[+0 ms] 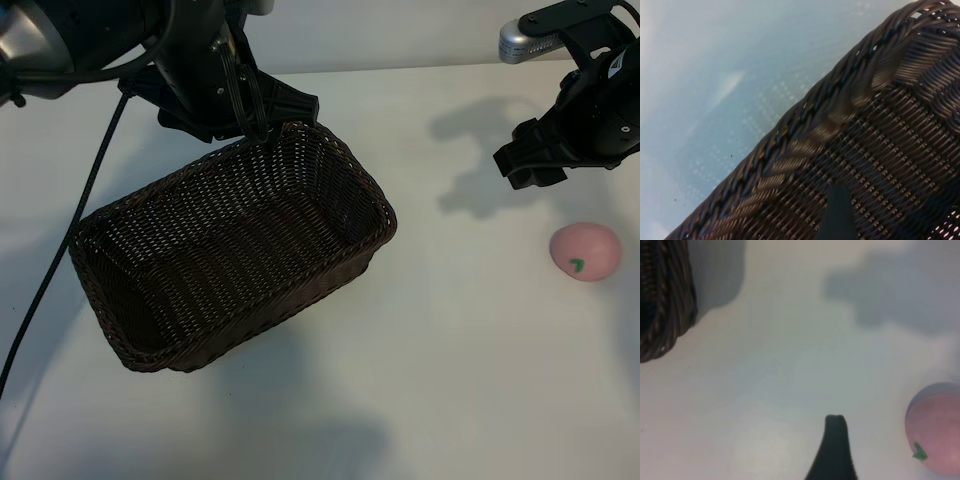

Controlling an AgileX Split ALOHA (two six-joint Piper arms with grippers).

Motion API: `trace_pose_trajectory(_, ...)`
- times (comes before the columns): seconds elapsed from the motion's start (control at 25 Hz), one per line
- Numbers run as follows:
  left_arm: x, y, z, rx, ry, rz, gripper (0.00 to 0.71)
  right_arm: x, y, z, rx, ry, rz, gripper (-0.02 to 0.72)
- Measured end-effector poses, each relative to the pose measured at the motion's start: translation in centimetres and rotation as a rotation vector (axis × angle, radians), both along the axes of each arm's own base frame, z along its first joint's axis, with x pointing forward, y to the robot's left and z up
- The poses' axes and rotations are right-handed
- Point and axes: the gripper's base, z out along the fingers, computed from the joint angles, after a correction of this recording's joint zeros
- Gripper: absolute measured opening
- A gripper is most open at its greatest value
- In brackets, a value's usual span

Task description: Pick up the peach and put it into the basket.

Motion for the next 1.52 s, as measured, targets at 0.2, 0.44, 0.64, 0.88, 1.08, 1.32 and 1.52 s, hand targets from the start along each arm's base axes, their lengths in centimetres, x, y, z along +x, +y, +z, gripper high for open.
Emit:
trace_pose_trajectory(0.2, 0.0, 0.0, 0.0, 0.0, 0.0, 0.0, 0.592, 0.0, 0.0, 0.0, 0.0, 0.0, 0.0, 0.581)
trace_pose_trajectory(0.44, 0.0, 0.0, 0.0, 0.0, 0.0, 0.0, 0.592, 0.0, 0.0, 0.0, 0.0, -0.003, 0.0, 0.581)
trace_pose_trajectory(0.64, 0.0, 0.0, 0.0, 0.0, 0.0, 0.0, 0.592, 0.1, 0.0, 0.0, 0.001, -0.008, -0.001, 0.581)
trace_pose_trajectory(0.88, 0.1, -0.1, 0.0, -0.006, -0.007, -0.001, 0.592, 0.1, 0.0, 0.0, 0.001, -0.012, -0.002, 0.581)
trace_pose_trajectory(1.08, 0.4, -0.3, 0.2, -0.037, -0.053, -0.01, 0.592, 0.1, 0.0, 0.1, 0.002, -0.015, -0.002, 0.581)
trace_pose_trajectory(1.32, -0.2, 0.1, 0.2, 0.006, 0.012, 0.004, 0.592, 0.1, 0.0, 0.1, 0.002, -0.016, -0.002, 0.581)
trace_pose_trajectory(1.52, -1.8, 1.2, 1.9, 0.035, 0.049, 0.019, 0.591, 0.1, 0.0, 0.1, 0.002, -0.015, -0.002, 0.581)
